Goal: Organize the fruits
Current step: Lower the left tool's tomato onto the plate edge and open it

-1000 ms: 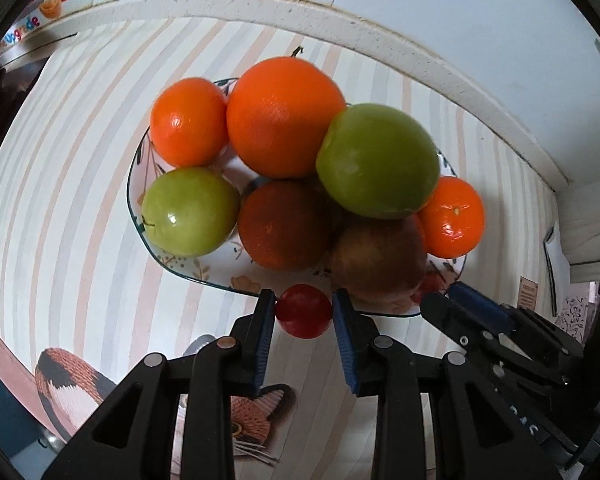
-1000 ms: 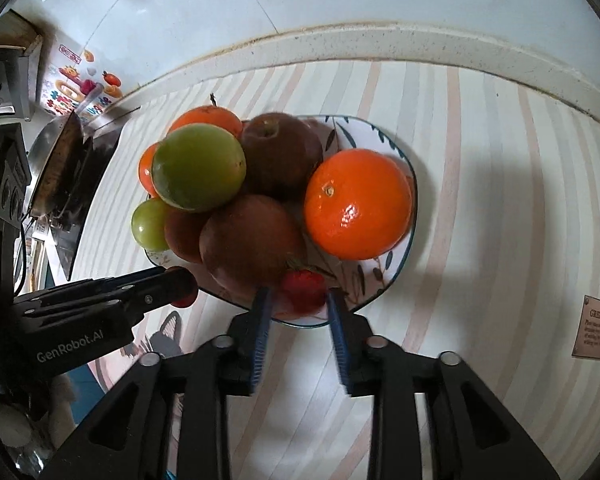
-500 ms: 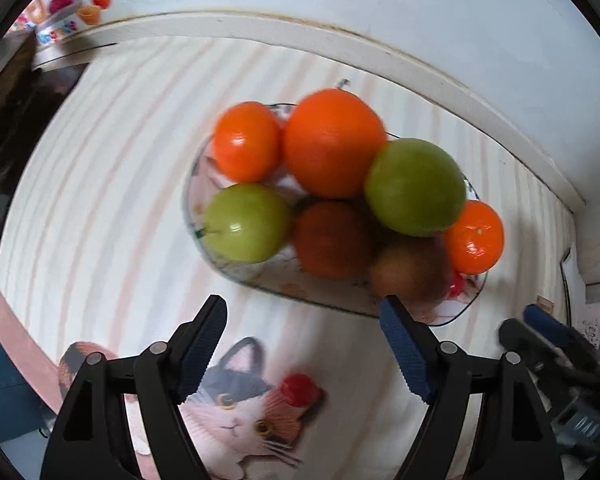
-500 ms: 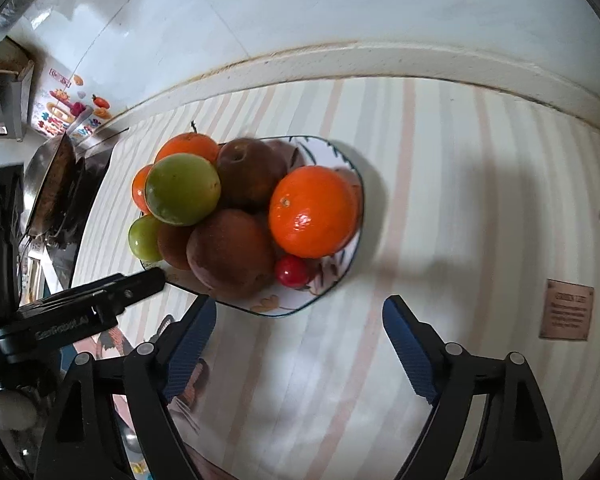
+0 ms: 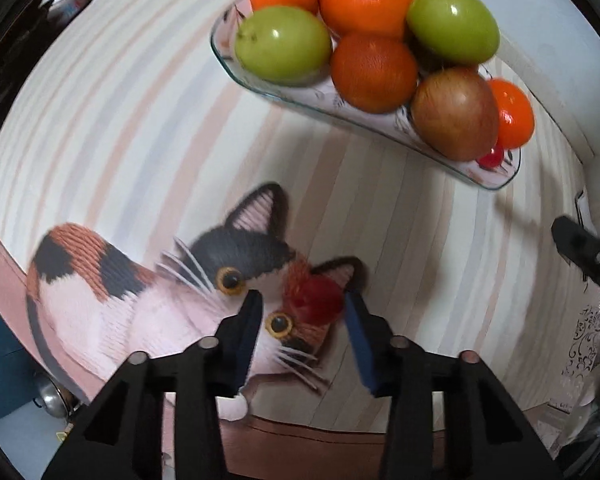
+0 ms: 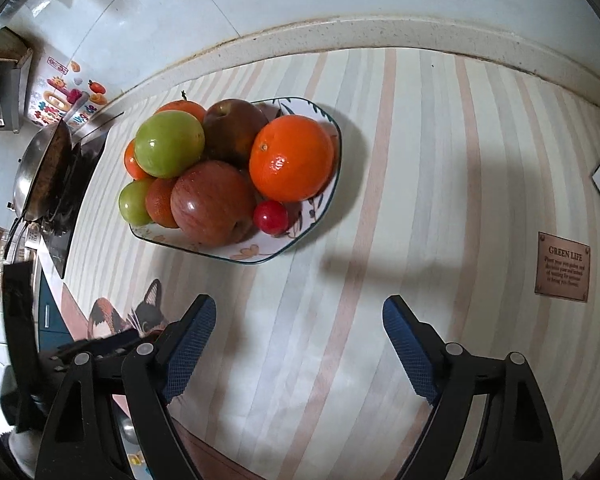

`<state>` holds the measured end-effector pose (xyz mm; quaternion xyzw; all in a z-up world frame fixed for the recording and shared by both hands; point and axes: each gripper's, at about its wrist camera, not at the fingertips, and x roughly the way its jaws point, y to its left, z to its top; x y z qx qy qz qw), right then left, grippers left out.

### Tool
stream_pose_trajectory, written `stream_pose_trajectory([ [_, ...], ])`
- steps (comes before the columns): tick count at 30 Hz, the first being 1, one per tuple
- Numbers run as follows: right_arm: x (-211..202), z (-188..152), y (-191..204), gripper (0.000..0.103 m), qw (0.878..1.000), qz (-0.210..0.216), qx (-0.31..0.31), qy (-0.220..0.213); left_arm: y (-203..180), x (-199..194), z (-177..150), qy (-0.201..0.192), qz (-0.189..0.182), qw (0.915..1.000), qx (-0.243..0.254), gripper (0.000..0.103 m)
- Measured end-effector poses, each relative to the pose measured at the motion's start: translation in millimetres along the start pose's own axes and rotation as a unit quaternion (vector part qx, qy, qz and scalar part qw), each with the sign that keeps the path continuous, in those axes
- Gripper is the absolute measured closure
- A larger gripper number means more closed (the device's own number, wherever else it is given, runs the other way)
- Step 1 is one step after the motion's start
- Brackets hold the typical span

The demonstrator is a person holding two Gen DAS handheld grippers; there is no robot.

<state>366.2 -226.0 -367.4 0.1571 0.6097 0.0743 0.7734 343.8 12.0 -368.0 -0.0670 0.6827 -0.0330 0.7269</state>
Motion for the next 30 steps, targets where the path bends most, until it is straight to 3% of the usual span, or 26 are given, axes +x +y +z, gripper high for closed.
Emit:
stream_pose_trajectory([
  [4, -4, 4, -2, 0.015, 1.0, -0.006, 0.001, -0.009, -10, 1, -2, -0.012, -0.001, 0.9999, 0.013, 0.077],
  [13, -4, 9, -2, 0.015, 1.0, -0.003, 0.005, -0.015, -22, -5, 17, -0.024, -0.009, 0.9995, 0.016, 0.078],
  [20, -1, 15, 5, 0.015, 1.0, 0.002, 0.004, -0.019, -33, -43, 62, -0.08, -0.048, 0.9956, 0.009, 0.078],
  [23, 1, 19, 9, 0.015, 1.0, 0.001, 0.0, -0.02, -41, -36, 79, -0.086, -0.042, 0.9953, 0.018, 0.078],
  [30, 0, 26, 17, 0.015, 1.0, -0.003, -0.01, -0.027, -44, -22, 82, -0.085, -0.037, 0.9951, 0.035, 0.077],
])
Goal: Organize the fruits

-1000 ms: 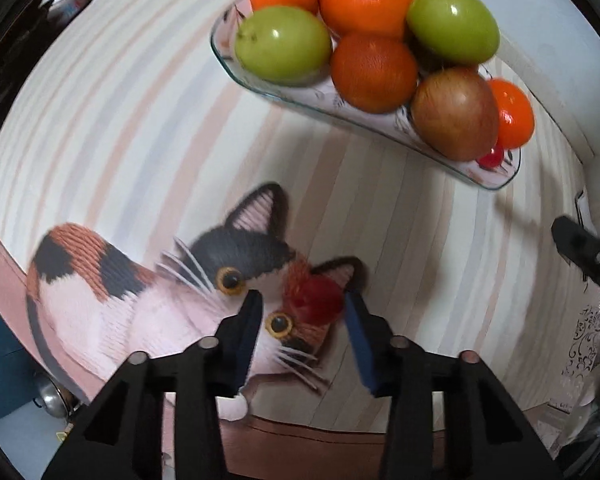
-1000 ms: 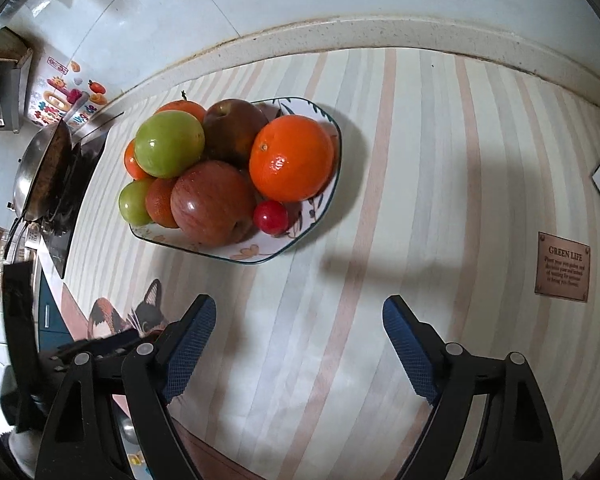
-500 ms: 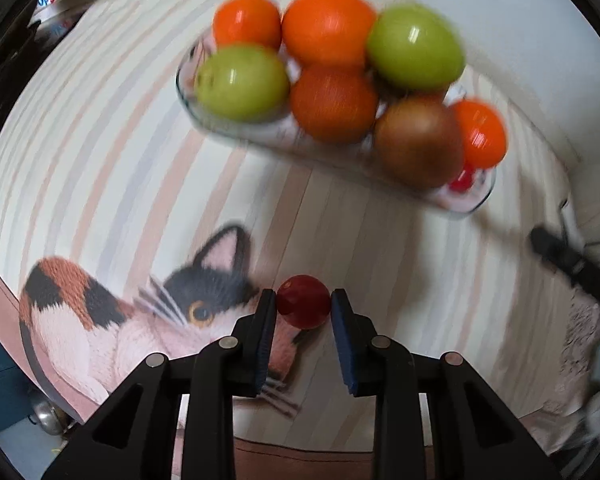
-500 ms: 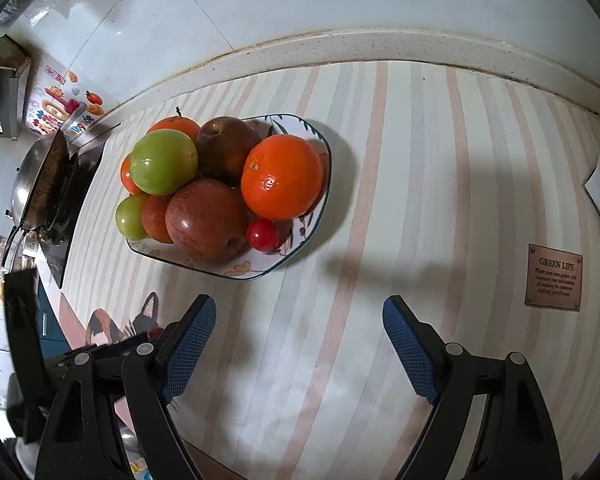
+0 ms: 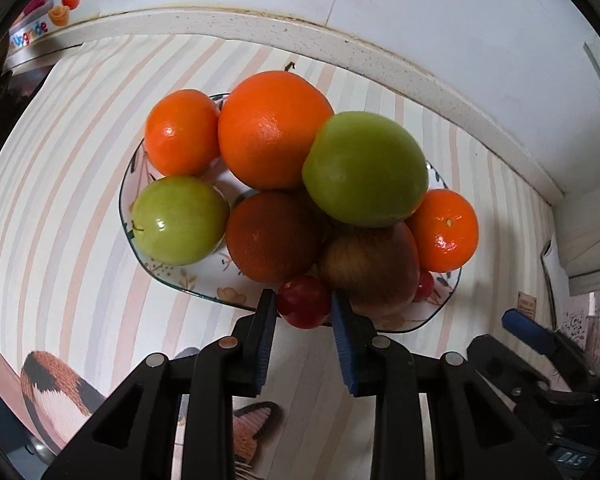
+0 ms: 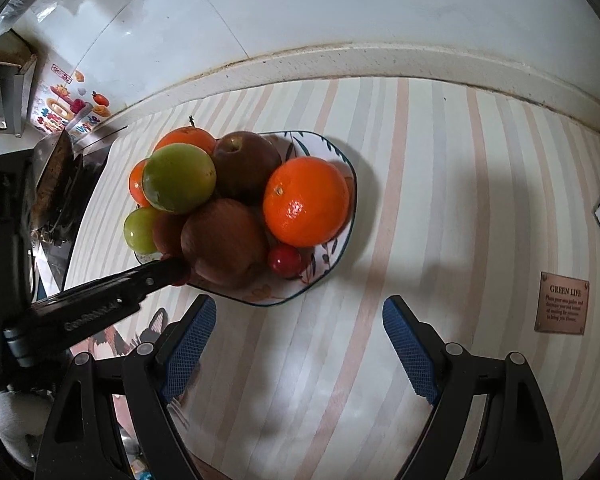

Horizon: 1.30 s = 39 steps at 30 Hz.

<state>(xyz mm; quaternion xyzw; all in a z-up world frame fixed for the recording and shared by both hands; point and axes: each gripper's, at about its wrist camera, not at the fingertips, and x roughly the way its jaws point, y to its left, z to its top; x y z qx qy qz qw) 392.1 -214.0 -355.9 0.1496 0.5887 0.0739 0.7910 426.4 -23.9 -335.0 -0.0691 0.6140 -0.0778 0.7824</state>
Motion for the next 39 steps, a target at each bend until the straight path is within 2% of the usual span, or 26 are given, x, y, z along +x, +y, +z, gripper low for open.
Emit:
stream_pose_trajectory([
  [14, -1, 0, -3, 0.015, 1.0, 0.002, 0.002, -0.004, 4, 2, -6, -0.007, -0.003, 1.0, -0.004, 0.074],
  [22, -7, 1, -10, 0.015, 1.0, -0.004, 0.007, -0.012, 4, -4, -5, -0.01, 0.013, 0.9998, -0.013, 0.07],
  [25, -8, 3, -12, 0.012, 1.0, -0.006, 0.008, -0.014, 5, -8, -5, -0.015, 0.017, 0.9996, -0.016, 0.067],
  [29, -10, 5, -11, 0.012, 1.0, -0.008, 0.002, -0.02, 9, -19, -6, -0.026, 0.019, 0.9992, -0.025, 0.054],
  [31, -13, 5, -9, 0.01, 1.0, -0.016, -0.005, -0.023, 10, -27, -8, -0.035, 0.021, 0.9988, -0.025, 0.04],
  [32, -14, 5, -7, 0.008, 0.999, -0.02, -0.009, -0.025, 11, -33, -10, -0.042, 0.027, 0.9985, -0.024, 0.027],
  [33, -17, 4, -3, 0.007, 0.999, -0.03, -0.017, -0.028, 11, -37, -11, -0.045, 0.033, 0.9982, -0.022, 0.019],
  [39, -40, -2, 20, 0.005, 0.995, -0.06, -0.058, -0.05, 9, -67, -35, -0.062, 0.067, 0.9957, -0.015, 0.009],
])
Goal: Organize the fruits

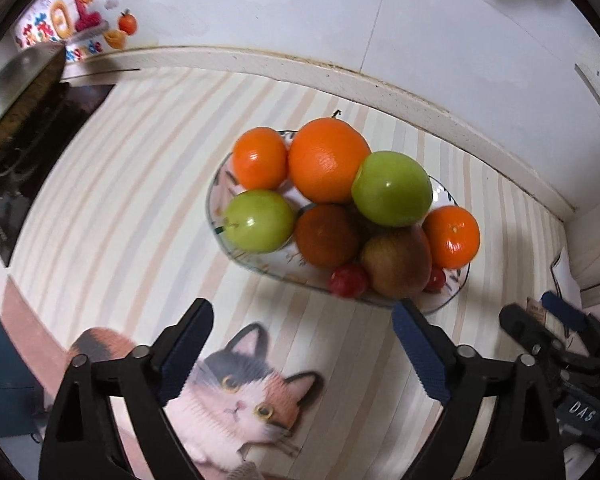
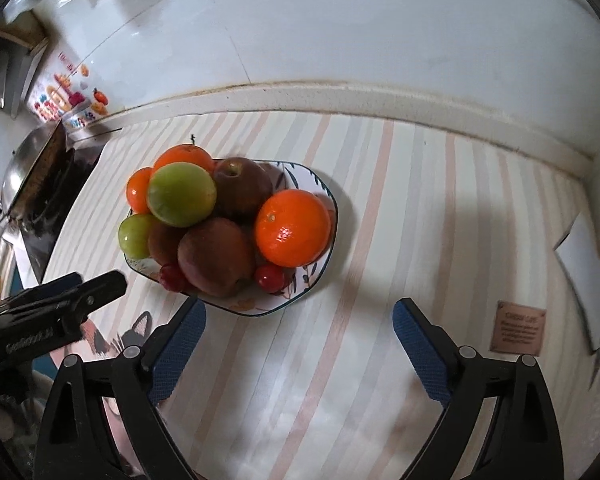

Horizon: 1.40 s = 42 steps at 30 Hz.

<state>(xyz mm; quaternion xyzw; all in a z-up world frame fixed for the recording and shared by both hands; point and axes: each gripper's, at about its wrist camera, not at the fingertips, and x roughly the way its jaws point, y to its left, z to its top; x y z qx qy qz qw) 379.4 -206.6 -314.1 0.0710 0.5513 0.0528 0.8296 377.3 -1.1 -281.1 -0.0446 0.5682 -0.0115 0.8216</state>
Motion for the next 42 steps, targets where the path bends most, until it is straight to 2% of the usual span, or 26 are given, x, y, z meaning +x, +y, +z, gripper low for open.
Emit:
stream_pose_trajectory([
  [6, -38, -9, 18, 0.005, 1.0, 0.002, -0.023, -0.019, 0, -43, -23, -0.021, 0.01, 0.9997, 0.006, 0.009],
  [14, -115, -39, 38, 0.005, 0.997, -0.002, -0.027, -0.065, 1, -120, -56, -0.087, 0.027, 0.9956, 0.023, 0.009],
  [20, -193, -82, 59, 0.005, 0.993, -0.004, -0.019, -0.116, 8, -187, -96, -0.138, 0.02, 0.9898, 0.028, 0.009],
  [29, -295, -154, 85, 0.005, 0.986, -0.013, -0.023, -0.167, 21, -263, -161, -0.178, 0.009, 0.9835, 0.029, 0.009],
  [36, -347, -195, 91, 0.005, 0.982, -0.009, -0.026, -0.186, 19, -305, -199, -0.203, 0.014, 0.9783, 0.037, 0.009],
  [42, -378, -215, 86, 0.004, 0.98, 0.0, -0.029, -0.197, 14, -325, -213, -0.217, 0.014, 0.9755, 0.034, 0.009],
])
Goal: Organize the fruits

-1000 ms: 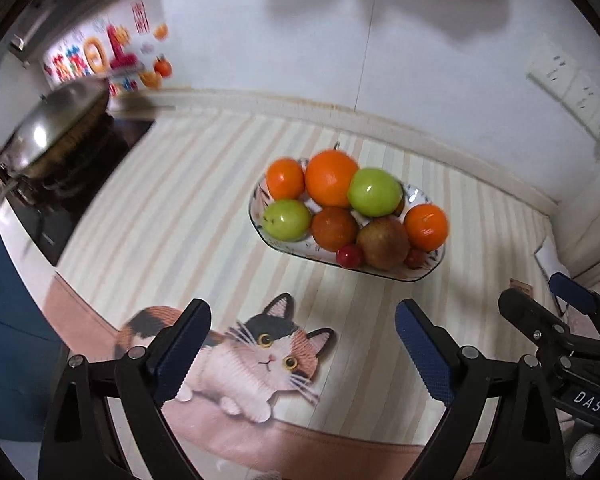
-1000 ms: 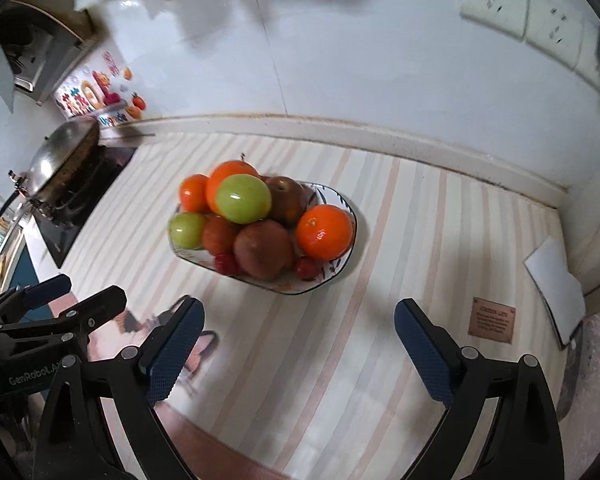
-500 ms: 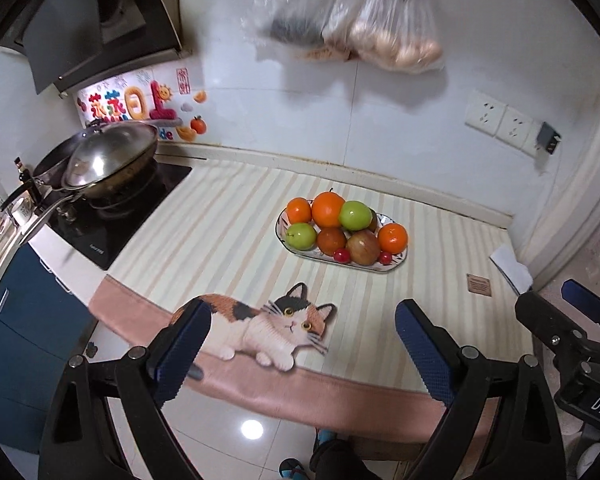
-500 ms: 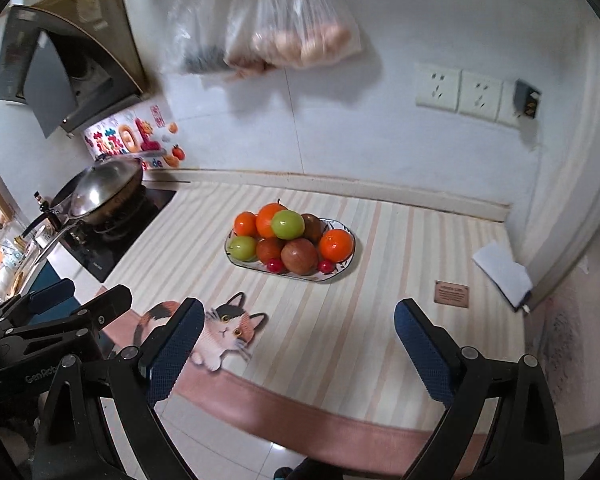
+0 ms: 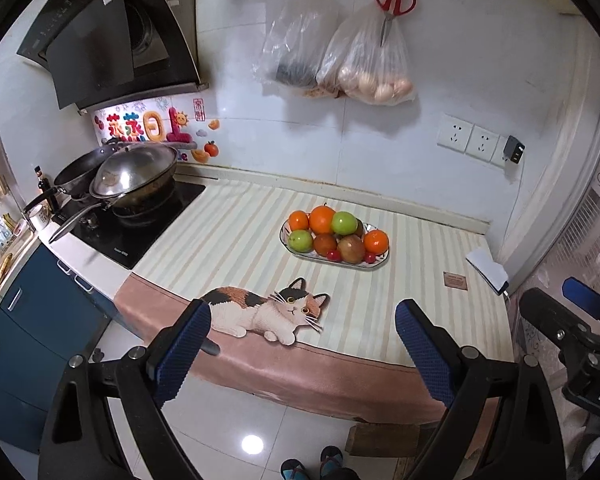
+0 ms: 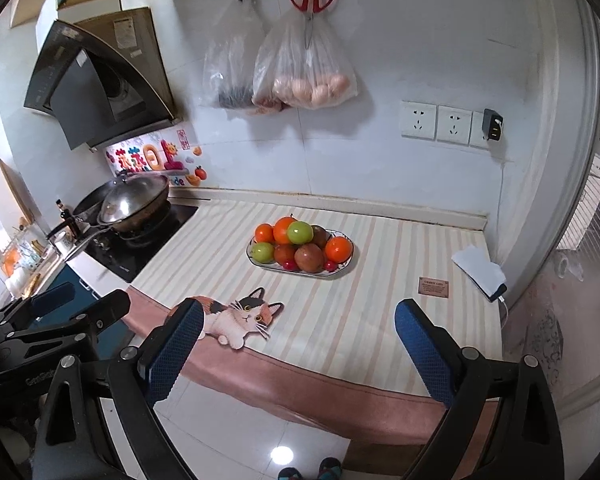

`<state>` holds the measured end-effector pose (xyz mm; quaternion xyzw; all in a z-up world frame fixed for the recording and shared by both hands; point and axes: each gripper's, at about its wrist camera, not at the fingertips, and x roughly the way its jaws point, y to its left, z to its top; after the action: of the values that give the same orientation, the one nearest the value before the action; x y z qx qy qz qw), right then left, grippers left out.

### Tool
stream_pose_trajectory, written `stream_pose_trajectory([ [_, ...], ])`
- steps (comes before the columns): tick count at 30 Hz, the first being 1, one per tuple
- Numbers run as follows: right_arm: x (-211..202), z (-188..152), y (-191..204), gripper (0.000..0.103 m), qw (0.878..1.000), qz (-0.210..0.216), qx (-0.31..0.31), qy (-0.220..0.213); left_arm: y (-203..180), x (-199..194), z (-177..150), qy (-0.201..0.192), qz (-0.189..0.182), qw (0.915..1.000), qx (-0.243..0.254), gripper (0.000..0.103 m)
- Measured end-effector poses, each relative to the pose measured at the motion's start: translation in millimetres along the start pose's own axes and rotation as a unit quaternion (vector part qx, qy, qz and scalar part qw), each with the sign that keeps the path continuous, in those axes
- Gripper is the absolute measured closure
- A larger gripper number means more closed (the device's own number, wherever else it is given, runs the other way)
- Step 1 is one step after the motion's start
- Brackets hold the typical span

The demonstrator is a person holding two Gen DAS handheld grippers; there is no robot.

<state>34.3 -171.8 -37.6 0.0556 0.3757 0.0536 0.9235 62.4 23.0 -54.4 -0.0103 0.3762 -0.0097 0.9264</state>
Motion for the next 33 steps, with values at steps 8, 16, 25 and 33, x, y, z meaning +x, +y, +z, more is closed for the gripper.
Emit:
stream_pose_trajectory([
  [8, -2, 1, -15, 0.002, 1.0, 0.004, 0.003, 0.007, -4, -1, -2, 0.0, 0.018, 0.9998, -0.012, 0.009],
  [16, 42, 22, -18, 0.002, 1.0, 0.011, -0.004, 0.025, -4, 26, 8, 0.024, 0.042, 0.9986, -0.018, 0.009],
  [25, 105, 45, -16, 0.002, 0.999, 0.015, -0.009, 0.043, -1, 70, 30, 0.046, 0.068, 0.9964, -0.02, 0.009],
  [33, 150, 51, -16, 0.002, 0.997, 0.015, -0.011, 0.069, 5, 96, 38, 0.06, 0.078, 0.9947, -0.028, 0.009],
])
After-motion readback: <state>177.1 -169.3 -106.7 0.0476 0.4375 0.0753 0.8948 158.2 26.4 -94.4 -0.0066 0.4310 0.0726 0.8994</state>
